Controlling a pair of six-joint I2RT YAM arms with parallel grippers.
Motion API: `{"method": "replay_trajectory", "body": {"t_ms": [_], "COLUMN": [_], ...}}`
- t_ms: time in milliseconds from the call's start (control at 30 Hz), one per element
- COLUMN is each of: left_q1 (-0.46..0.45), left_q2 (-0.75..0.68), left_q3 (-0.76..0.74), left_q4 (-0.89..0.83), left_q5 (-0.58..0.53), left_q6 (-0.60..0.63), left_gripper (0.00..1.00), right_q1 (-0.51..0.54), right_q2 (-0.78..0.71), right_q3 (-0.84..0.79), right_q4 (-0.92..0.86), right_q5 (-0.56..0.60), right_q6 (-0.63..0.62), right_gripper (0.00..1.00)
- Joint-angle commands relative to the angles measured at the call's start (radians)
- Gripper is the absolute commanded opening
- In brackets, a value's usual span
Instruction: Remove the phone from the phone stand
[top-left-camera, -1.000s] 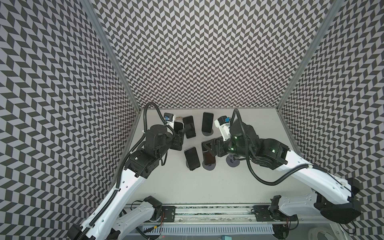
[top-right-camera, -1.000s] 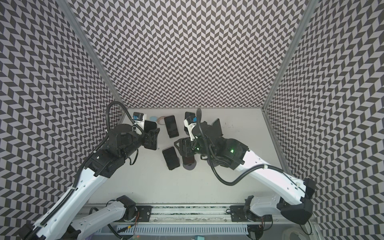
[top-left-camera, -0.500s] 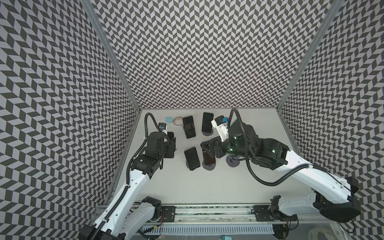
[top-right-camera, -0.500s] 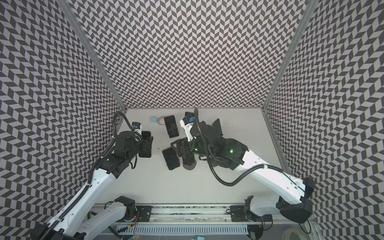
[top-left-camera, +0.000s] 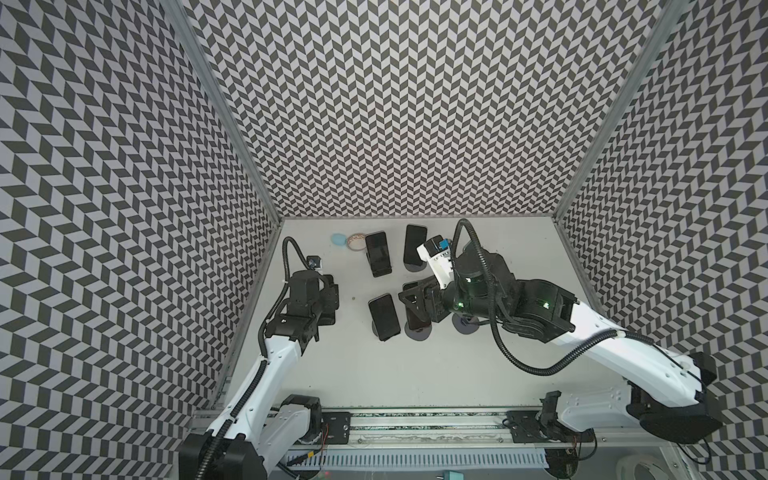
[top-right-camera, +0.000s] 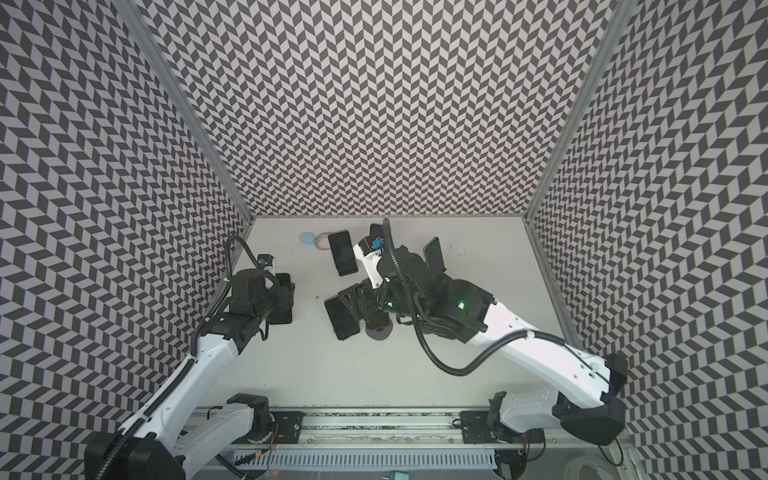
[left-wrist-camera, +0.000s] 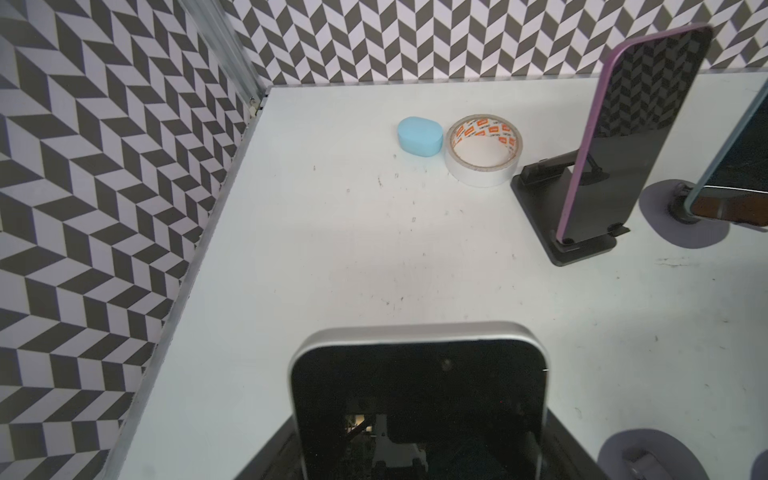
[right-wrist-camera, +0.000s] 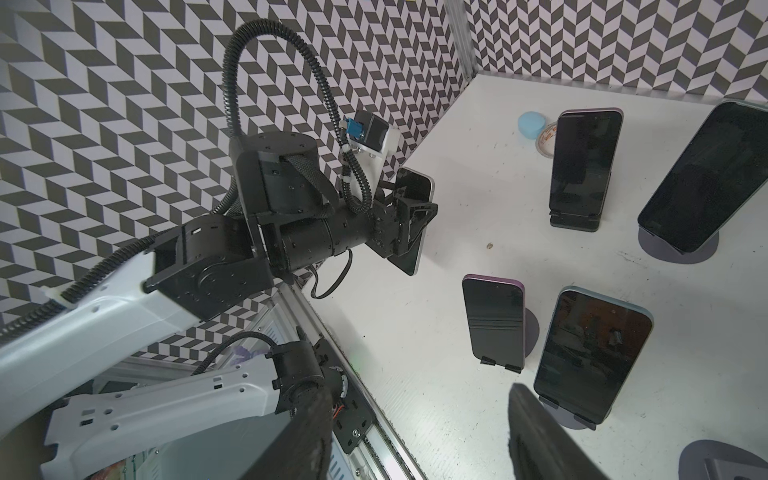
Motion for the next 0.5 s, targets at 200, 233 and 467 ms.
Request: {"method": "replay_trajectory", "body": {"t_ms": [200, 233, 467], "left_q1": [0.065, 0.073, 0.134], "left_q2": [0.047, 0.054, 0.100], "left_q3": [-0.014, -0.013, 0.010], "left_q4": [0.077, 0.076, 0.073], "left_q5": [-0.009, -0.012, -0.001], "left_q6": [0.034, 0.042, 0.064], "left_gripper": [0.59, 0.59, 0.59], "right_q1": [0.008, 0.007, 0.007], "right_q2": [-0.017, -0.013, -0.004], "right_q3": [-0.030, -0.029, -0.025], "right_q4": [0.105, 0.110, 0.141], "right_q5": [-0.032, -0.033, -0.057], "right_q6": [-0.047, -0.052, -0.053], "right_gripper": [0.65, 0.65, 0.65]}}
